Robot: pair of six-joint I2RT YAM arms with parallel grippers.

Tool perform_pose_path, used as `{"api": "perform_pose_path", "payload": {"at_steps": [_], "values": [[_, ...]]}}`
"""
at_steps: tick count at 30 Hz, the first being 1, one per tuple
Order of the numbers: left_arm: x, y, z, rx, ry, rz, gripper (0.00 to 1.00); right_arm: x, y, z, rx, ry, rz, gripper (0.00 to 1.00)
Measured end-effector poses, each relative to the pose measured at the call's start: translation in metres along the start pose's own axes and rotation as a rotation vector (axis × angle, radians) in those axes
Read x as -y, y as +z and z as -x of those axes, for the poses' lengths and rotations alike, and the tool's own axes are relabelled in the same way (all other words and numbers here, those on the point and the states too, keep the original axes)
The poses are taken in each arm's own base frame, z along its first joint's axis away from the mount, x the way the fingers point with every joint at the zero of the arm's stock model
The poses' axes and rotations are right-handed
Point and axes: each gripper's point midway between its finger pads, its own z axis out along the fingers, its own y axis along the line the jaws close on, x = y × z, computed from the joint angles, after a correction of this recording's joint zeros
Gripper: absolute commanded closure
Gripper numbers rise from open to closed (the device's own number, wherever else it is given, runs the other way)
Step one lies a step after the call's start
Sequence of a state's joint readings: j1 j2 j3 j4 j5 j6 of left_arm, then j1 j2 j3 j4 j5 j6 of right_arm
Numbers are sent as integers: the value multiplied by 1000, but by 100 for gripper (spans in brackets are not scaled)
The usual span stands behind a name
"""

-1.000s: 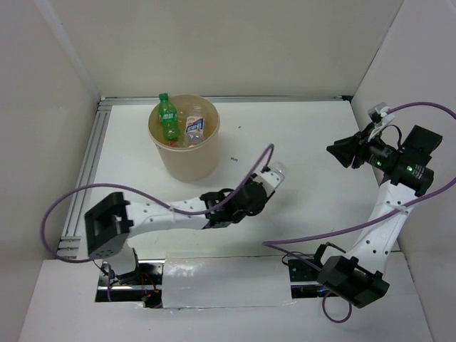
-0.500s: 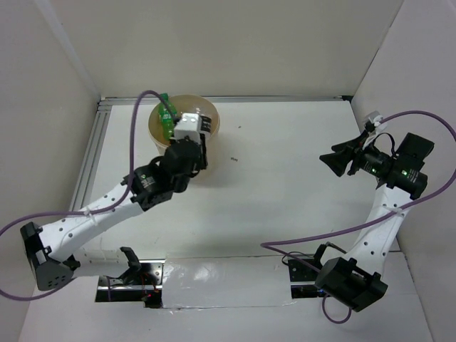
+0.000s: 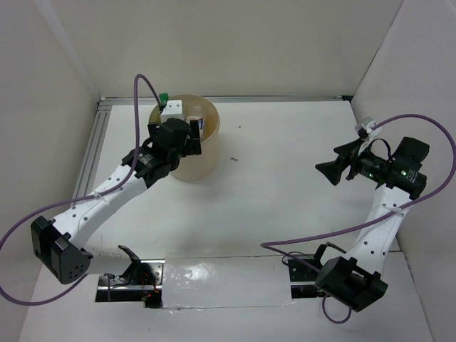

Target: Put the plastic bottles in the bin

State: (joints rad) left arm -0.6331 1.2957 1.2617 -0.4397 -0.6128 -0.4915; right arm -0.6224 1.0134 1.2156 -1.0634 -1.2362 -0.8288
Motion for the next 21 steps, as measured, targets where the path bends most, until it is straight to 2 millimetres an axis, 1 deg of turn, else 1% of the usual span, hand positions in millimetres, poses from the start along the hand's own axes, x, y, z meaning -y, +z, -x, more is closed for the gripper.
{"api": "perform_pose_path", "payload": {"at_steps": [2, 4, 8, 9, 11, 12, 14, 16, 17, 19, 21], "values": [[1, 1, 1, -7, 1, 1, 0, 1, 0, -2, -7, -5, -4, 1], [2, -3, 4, -6, 1, -2, 0, 2, -1, -4, -16, -9, -10, 1], [10, -18, 17, 32, -6, -26, 0, 2, -1, -7, -27, -6, -16, 1], [22, -35, 21, 52, -4, -77, 0, 2, -1, -8, -30, 0, -17, 1], [37, -64, 24, 80, -3, -160, 0, 3, 0, -14, -42, 31, -23, 1], [46, -81, 24, 95, -2, -217, 0, 4, 0, -17, -50, 59, -31, 1], [57, -114, 21, 118, -5, -330, 0, 6, 0, -24, -68, 123, -53, 1], [65, -144, 6, 131, -8, -450, 0, 13, -1, -34, -97, 190, -100, 1], [65, -153, -7, 121, 2, -494, 0, 16, -2, -38, -109, 219, -127, 1], [64, -163, -39, 83, 39, -560, 0, 24, -6, -46, -129, 267, -191, 1], [60, -163, -63, 47, 51, -580, 0, 31, -12, -50, -135, 294, -259, 1]]}}
